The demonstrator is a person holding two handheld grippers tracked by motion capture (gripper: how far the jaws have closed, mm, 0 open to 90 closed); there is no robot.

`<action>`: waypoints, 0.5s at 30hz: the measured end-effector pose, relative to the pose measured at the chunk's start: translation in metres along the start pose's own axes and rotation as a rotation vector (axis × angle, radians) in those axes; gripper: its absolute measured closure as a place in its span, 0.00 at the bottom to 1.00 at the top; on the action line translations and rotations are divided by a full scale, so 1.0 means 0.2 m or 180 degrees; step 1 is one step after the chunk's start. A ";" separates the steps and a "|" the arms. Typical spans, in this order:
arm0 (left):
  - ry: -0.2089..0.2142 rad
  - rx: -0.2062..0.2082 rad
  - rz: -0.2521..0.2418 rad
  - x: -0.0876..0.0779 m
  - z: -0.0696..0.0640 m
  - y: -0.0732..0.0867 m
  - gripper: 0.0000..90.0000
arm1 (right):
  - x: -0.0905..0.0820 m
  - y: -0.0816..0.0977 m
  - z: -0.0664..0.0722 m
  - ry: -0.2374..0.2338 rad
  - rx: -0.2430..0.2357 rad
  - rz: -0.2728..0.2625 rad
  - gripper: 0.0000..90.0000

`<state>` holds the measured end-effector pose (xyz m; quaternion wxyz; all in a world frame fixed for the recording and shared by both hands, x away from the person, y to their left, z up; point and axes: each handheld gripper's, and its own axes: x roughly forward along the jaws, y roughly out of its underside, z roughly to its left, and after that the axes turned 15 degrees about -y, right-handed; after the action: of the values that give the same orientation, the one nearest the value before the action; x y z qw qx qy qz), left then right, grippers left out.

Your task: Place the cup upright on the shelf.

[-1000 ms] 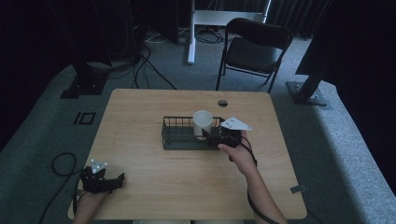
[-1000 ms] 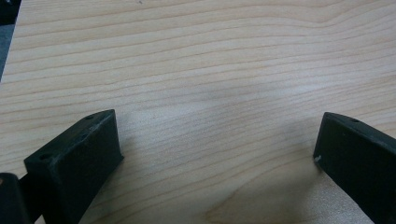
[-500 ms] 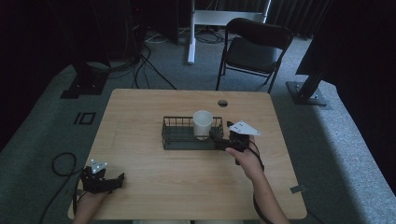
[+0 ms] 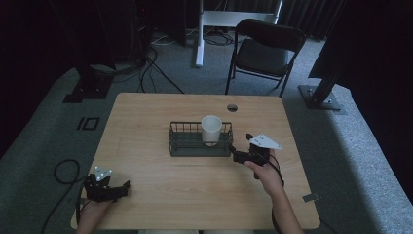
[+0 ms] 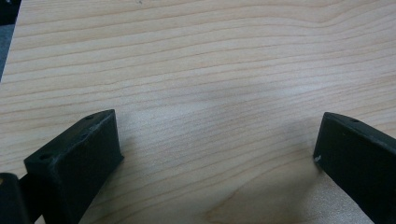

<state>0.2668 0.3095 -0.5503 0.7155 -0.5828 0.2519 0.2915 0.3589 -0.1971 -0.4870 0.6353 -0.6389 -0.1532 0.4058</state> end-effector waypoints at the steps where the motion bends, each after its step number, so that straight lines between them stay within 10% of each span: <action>1: 0.0000 -0.0001 -0.0001 0.00 0.00 0.00 0.01 | -0.01 0.01 0.00 0.0010 -0.0002 -0.0007 0.14; 15: 0.0000 0.0000 -0.0001 0.00 0.00 0.00 0.01 | -0.06 0.13 -0.06 0.0153 0.0125 0.0056 0.15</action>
<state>0.2668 0.3095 -0.5503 0.7155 -0.5828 0.2518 0.2914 0.3526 -0.2174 -0.5097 0.6476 -0.6373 -0.1243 0.3988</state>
